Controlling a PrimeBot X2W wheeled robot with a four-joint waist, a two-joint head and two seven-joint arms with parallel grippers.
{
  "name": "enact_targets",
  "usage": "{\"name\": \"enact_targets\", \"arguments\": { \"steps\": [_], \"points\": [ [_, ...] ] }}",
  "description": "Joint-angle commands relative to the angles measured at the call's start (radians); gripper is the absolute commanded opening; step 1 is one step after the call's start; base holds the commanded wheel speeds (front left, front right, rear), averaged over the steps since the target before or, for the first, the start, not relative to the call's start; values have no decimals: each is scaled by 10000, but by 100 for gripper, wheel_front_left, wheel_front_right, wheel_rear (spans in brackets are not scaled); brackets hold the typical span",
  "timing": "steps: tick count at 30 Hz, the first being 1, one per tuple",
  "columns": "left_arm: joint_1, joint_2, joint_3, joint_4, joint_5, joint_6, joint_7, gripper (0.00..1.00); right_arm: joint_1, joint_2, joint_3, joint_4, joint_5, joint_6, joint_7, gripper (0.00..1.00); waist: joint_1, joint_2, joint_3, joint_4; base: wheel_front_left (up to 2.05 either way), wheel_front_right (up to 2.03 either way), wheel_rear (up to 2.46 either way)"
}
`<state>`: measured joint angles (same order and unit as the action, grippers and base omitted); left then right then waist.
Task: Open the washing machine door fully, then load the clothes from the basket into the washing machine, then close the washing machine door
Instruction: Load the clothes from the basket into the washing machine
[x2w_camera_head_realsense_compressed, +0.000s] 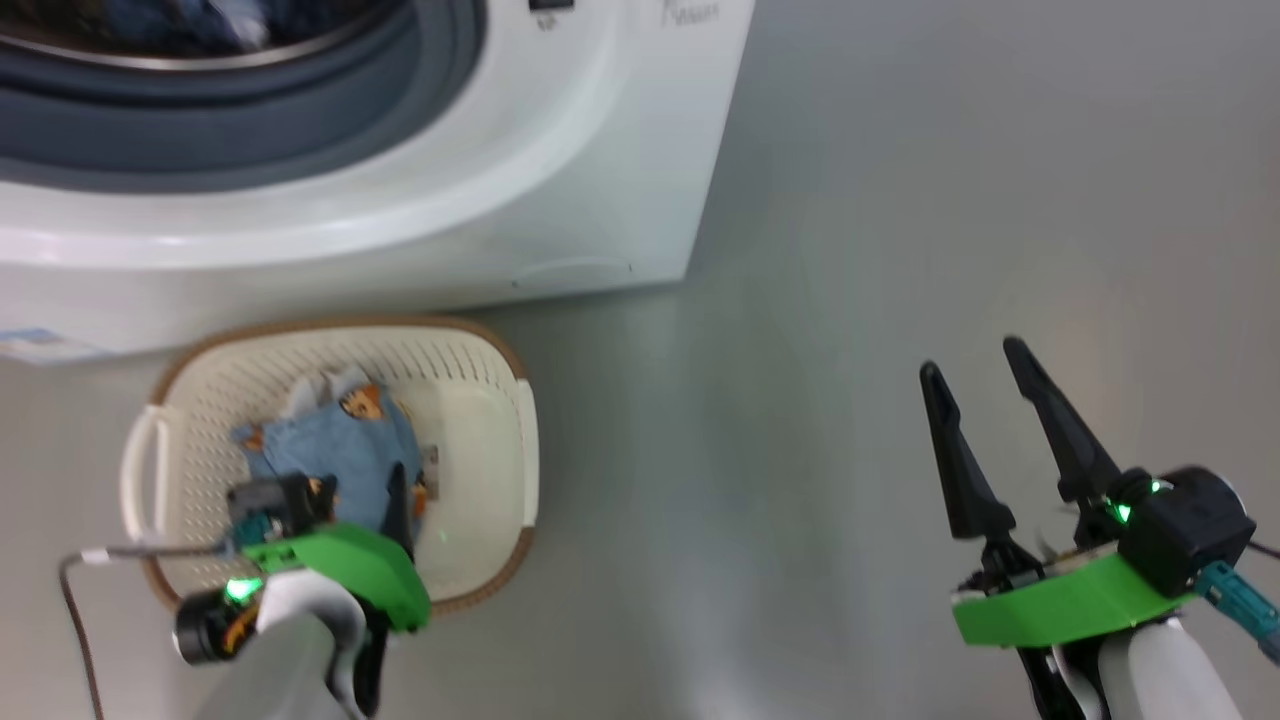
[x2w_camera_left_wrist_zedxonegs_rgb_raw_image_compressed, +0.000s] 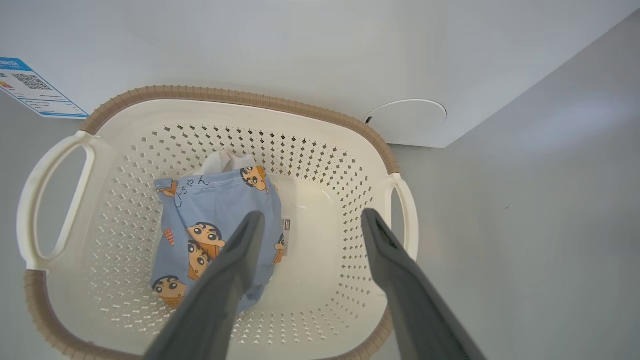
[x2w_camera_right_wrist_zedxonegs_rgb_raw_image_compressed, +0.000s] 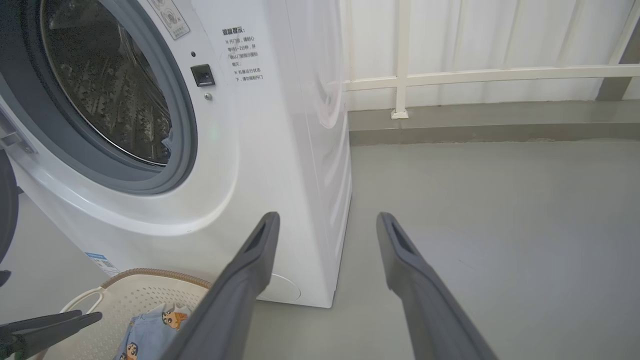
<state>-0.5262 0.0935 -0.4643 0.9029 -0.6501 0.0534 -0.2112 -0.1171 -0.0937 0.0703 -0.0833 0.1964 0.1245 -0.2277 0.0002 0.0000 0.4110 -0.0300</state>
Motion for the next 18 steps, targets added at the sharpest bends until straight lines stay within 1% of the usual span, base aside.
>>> {"name": "enact_targets", "arguments": {
  "steps": [1,8,12,18],
  "points": [
    [-525,225,232,420,11,-127,31,100,-297,-63,318,-262,233,62,-130,100,-2,0,1429,-367,0,0,0],
    [-2028,268,357,2236,-124,-351,251,100,-1088,-144,556,-206,471,62,-292,100,-2,0,2795,-863,0,0,0],
    [-2712,430,444,2884,-175,-323,254,100,-1463,-201,750,-202,676,62,-325,100,-2,0,3570,-1147,0,0,0],
    [-3560,855,772,3372,-426,-144,201,100,-1994,-220,836,-386,806,62,-337,100,-2,0,4660,-1489,0,0,0]
  ]
}}
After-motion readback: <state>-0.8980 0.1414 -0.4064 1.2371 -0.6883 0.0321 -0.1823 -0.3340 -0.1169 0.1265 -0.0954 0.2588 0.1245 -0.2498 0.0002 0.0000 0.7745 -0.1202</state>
